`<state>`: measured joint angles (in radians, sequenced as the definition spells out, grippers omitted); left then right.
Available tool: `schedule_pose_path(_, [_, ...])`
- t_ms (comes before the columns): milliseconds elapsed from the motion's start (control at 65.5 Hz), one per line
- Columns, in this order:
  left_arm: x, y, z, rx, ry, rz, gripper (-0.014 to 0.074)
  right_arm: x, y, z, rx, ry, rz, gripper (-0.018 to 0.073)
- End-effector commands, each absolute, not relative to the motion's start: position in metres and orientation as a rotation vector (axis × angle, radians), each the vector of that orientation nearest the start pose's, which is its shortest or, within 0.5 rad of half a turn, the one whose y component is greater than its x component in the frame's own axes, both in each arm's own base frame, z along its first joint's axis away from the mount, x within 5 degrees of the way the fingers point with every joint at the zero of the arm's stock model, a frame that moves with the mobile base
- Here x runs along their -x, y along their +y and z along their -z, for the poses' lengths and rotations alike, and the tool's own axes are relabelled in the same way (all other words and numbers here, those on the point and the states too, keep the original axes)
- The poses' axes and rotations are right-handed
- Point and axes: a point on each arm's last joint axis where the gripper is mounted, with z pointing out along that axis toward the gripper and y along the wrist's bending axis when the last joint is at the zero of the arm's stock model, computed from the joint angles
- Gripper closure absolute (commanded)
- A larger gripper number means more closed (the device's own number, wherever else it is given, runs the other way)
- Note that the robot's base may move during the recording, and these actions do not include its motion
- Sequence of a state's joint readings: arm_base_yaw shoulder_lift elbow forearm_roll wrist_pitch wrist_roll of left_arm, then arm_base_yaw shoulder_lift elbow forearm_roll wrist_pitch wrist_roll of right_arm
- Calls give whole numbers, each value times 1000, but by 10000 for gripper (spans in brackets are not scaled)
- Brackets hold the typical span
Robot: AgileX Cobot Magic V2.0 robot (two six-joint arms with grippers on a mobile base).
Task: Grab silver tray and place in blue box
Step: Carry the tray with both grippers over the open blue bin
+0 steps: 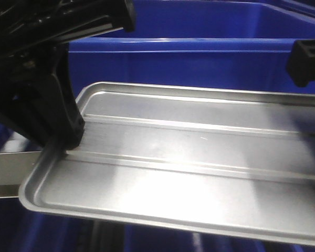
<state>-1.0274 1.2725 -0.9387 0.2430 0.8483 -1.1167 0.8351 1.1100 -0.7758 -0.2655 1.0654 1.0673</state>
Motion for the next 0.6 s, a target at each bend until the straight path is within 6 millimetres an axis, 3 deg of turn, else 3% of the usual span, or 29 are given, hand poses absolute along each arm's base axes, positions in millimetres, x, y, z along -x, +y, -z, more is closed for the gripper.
schedule_pose_path(0, [-143, -188, -298, -30, 2643, 326, 700, -133, 100, -274, -192, 2801, 180, 510])
schedule_pose_path(580, [-143, -188, -298, -30, 2643, 326, 700, -133, 100, -274, -192, 2801, 180, 510])
